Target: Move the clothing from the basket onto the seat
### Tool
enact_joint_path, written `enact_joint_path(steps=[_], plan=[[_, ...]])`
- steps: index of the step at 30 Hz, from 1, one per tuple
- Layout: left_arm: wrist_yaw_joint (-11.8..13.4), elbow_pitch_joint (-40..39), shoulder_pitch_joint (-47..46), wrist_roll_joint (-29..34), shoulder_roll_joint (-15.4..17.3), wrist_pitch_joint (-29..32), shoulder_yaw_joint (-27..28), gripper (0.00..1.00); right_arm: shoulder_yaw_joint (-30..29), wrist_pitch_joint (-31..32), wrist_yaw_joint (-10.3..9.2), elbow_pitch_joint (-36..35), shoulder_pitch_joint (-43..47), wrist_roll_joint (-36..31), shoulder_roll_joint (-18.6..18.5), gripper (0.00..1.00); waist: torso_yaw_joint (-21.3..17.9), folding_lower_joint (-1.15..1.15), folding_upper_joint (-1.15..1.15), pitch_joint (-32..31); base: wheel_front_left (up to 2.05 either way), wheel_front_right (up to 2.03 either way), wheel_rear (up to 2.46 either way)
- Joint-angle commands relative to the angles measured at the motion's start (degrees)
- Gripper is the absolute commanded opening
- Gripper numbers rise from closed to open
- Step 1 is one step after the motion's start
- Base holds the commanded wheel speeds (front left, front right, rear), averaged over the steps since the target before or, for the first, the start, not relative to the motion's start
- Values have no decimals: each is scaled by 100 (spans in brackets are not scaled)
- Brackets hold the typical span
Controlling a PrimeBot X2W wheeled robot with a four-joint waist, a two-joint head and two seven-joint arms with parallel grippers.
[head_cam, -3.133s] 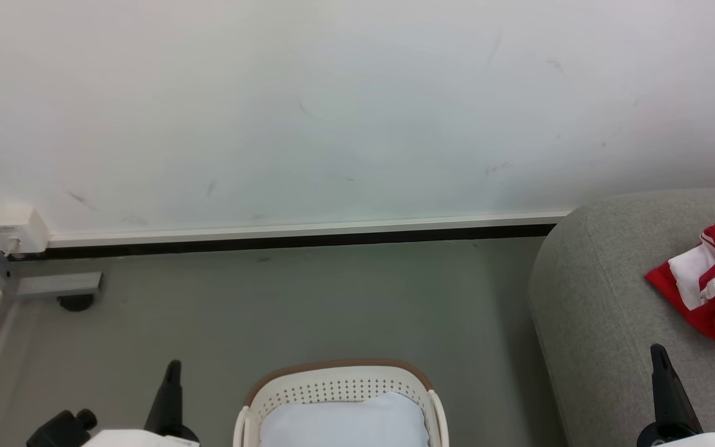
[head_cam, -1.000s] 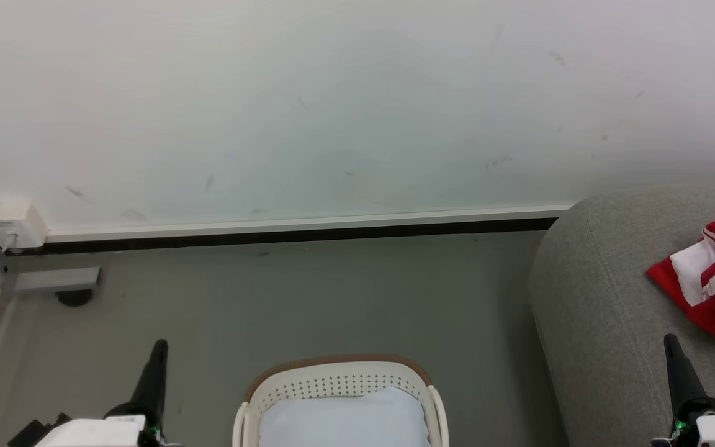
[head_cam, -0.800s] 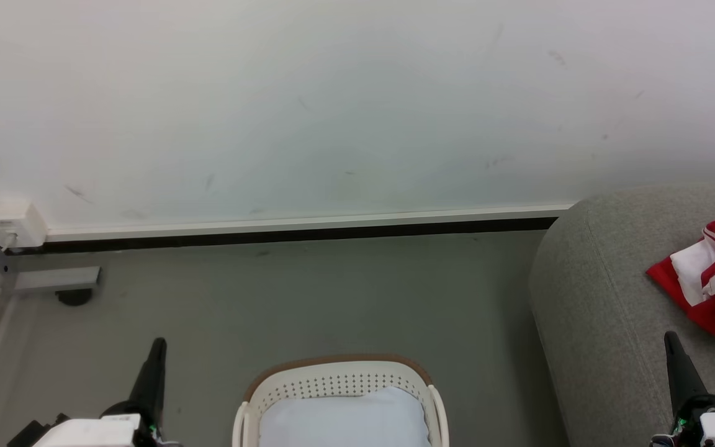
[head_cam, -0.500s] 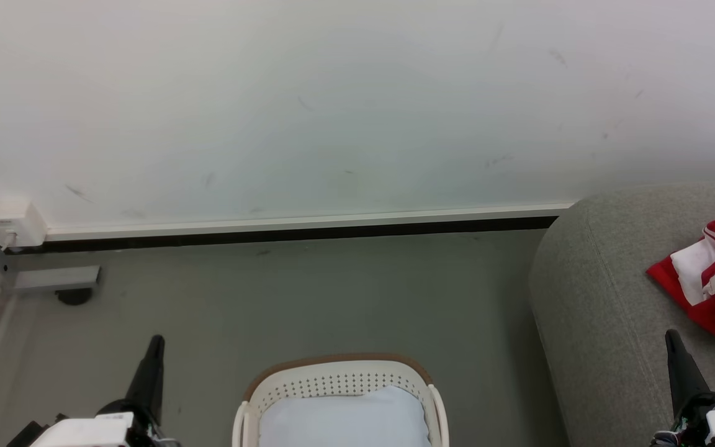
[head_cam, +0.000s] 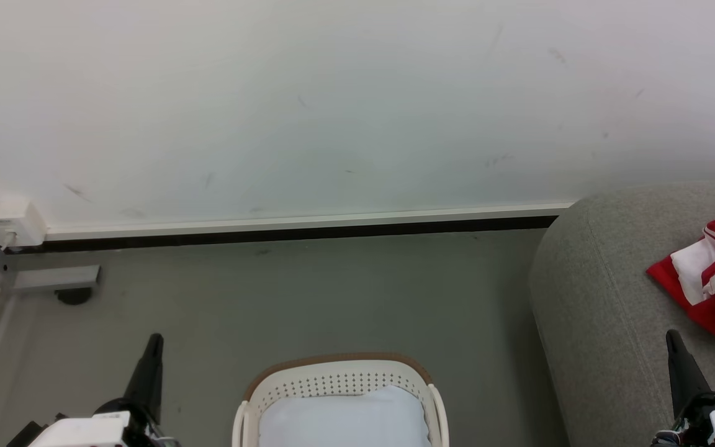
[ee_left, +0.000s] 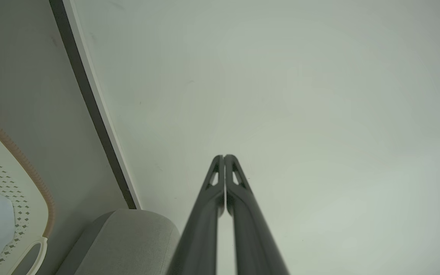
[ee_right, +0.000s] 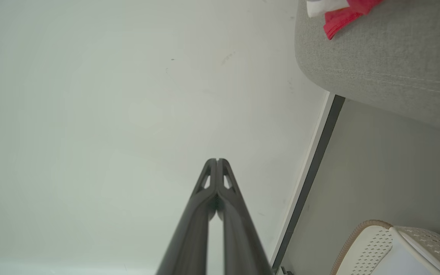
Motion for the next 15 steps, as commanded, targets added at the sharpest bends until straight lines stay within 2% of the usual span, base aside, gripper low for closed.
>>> enact_joint_path(steps=[1, 15], plan=[[-32, -18, -48, -75, 40, 22, 10, 0, -16, -1, -12, 14, -68, -1, 5, 0, 0, 0, 0, 0, 0, 0, 0], [-32, -17, -48, -75, 40, 21, 8, 0, -33, 19, -12, 15, -69, -24, 14, 0, 0, 0, 0, 0, 0, 0, 0]])
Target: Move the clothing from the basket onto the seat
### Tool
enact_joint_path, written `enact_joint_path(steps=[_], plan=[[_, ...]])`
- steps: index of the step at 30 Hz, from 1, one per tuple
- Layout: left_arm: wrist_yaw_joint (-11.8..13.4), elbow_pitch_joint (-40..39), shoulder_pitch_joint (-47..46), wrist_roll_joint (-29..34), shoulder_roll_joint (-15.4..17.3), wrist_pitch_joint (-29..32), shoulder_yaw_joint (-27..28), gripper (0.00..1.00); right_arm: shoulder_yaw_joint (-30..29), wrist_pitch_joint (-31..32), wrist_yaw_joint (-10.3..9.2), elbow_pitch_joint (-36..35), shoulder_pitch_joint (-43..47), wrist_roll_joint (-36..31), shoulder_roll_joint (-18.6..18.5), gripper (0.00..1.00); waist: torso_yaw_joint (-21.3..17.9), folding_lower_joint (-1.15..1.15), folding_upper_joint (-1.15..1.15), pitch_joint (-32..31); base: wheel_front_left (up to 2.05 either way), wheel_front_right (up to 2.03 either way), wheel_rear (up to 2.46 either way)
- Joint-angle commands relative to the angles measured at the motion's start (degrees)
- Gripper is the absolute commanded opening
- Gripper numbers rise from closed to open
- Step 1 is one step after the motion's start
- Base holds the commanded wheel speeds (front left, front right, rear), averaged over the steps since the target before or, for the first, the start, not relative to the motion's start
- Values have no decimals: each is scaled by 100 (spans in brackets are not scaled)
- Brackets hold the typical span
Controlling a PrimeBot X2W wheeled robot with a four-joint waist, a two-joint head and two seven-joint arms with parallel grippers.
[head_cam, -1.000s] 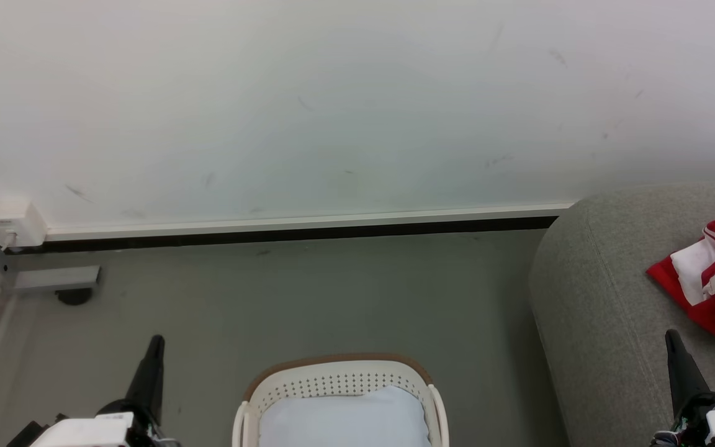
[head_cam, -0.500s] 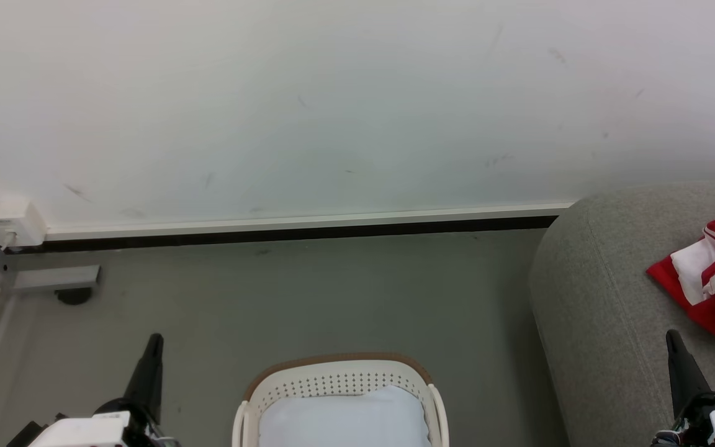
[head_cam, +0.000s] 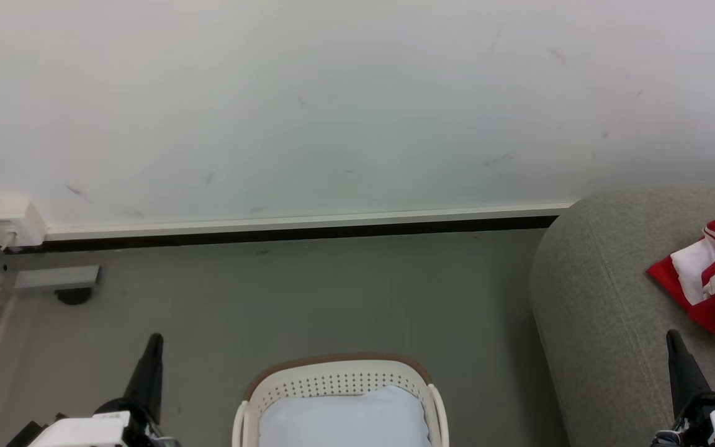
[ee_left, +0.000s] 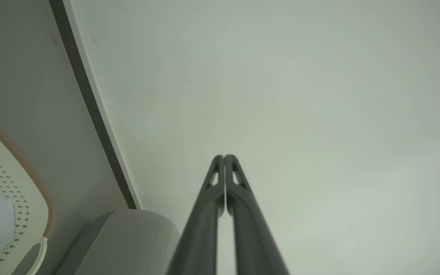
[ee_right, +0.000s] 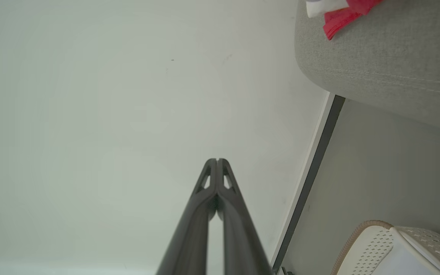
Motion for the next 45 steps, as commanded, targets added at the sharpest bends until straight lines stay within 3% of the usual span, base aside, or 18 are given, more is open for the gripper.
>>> enact_joint_path(steps=[1, 45], plan=[[-32, -16, -47, -75, 40, 21, 6, 0, -17, 19, -12, 14, -68, -23, 1, 0, 0, 0, 0, 0, 0, 0, 0], [-33, -17, -47, -77, 39, 20, 6, 0, -53, 46, -12, 16, -72, -55, 24, 0, 0, 0, 0, 0, 0, 0, 0]])
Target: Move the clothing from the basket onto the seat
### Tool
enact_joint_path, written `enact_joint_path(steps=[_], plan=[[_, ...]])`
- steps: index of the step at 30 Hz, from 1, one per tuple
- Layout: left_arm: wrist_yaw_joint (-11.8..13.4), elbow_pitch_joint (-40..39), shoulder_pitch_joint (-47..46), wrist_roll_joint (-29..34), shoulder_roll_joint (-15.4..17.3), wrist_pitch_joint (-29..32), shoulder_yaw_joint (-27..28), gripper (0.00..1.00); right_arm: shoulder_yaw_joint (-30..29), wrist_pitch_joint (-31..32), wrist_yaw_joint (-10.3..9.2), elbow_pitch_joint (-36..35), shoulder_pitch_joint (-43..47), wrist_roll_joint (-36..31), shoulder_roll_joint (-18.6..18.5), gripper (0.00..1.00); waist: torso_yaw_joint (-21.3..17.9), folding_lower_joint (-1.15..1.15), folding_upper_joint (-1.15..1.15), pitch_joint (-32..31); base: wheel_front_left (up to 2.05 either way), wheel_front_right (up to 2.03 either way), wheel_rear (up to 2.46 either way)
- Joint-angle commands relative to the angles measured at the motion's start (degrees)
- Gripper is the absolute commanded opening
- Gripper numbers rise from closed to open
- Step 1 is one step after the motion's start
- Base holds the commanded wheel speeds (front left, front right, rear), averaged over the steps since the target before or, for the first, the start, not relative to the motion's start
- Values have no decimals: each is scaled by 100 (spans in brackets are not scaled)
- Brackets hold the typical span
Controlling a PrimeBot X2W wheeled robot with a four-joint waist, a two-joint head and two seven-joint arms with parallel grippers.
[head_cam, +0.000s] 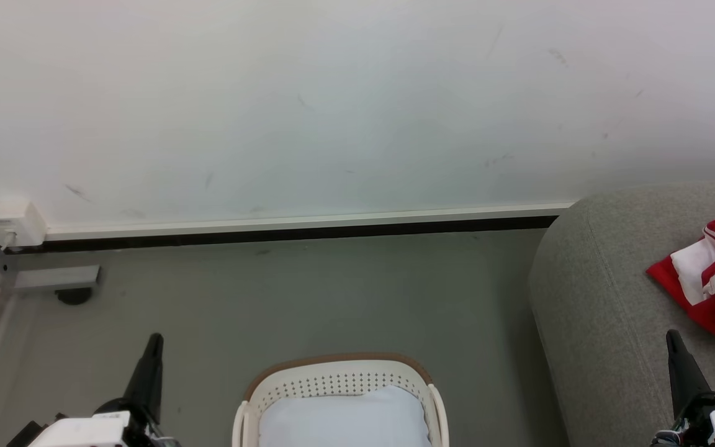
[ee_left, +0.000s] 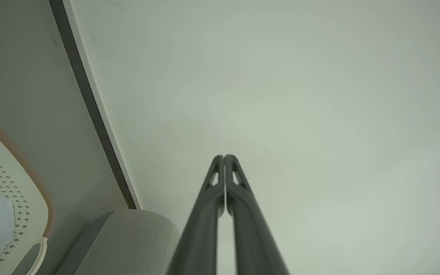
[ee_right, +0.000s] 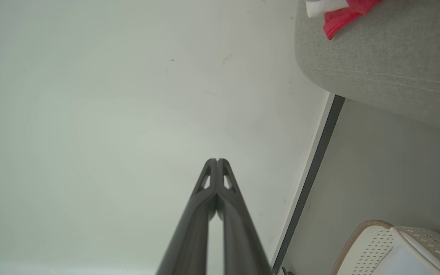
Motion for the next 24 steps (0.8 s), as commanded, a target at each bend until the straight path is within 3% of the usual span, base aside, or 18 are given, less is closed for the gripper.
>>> enact_joint_path(steps=[1, 24], plan=[[-33, -16, -47, -77, 38, 20, 10, 0, -23, 20, -12, 15, -70, -32, 1, 0, 0, 0, 0, 0, 0, 0, 0], [-33, -16, -46, -77, 38, 19, 8, 0, -35, 19, -12, 15, -71, -41, 9, 0, 0, 0, 0, 0, 0, 0, 0]])
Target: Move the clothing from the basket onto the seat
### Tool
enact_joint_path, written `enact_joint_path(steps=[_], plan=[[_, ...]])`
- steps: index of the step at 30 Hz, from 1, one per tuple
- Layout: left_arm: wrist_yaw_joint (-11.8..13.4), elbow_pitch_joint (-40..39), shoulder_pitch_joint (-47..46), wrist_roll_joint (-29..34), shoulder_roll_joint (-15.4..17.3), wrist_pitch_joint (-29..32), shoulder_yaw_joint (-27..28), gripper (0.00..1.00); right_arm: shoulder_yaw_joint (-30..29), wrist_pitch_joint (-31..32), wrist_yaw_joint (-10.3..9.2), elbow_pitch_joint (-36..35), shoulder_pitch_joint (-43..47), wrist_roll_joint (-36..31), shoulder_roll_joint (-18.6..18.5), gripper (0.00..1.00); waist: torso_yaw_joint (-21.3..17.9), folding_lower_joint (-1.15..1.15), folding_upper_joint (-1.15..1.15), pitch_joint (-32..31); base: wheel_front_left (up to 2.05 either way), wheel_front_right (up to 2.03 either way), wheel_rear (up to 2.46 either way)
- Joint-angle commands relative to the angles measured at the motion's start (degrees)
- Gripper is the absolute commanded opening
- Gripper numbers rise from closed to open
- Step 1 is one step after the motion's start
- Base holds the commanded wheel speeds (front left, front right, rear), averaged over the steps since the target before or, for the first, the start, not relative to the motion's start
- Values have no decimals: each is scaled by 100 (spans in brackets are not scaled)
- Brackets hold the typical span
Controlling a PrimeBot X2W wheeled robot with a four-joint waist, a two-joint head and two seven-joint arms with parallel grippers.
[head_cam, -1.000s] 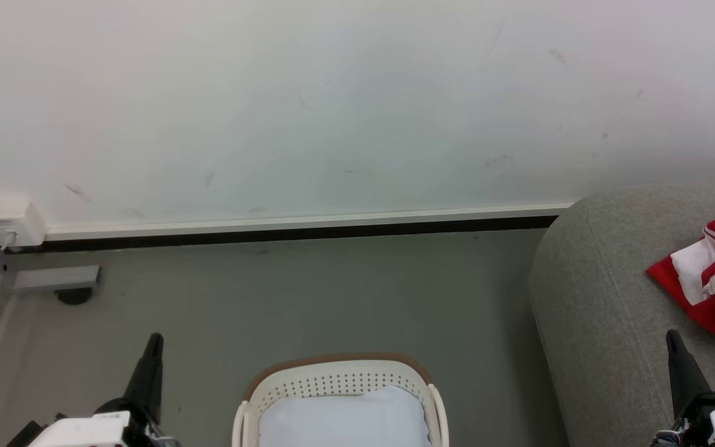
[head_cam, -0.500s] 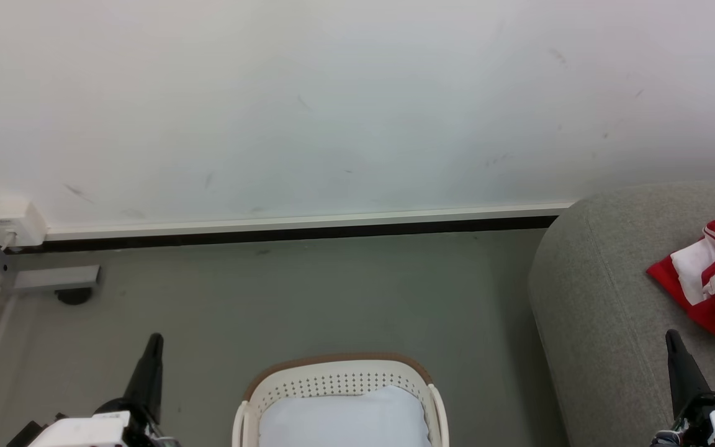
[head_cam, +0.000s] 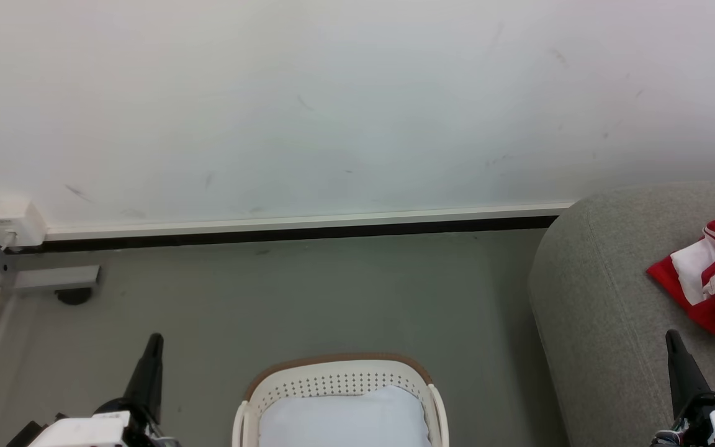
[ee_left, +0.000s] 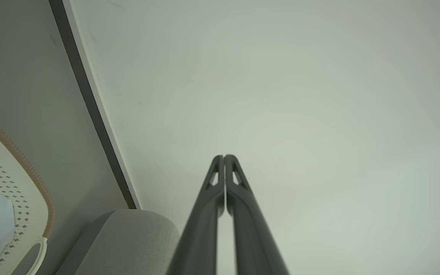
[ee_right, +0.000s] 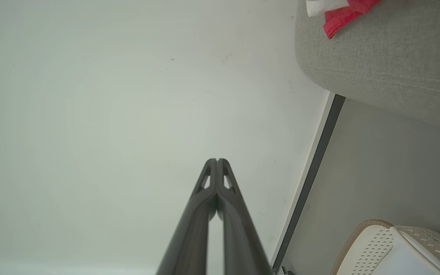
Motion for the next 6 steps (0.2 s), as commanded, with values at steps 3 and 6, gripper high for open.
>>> enact_joint_path(steps=[3, 6], plan=[[-33, -16, -46, -77, 38, 19, 7, 0, -27, -1, -12, 14, -70, -33, 2, 0, 0, 0, 0, 0, 0, 0, 0], [-33, -16, -46, -77, 38, 19, 8, 0, -28, 0, -12, 14, -70, -35, 3, 0, 0, 0, 0, 0, 0, 0, 0]])
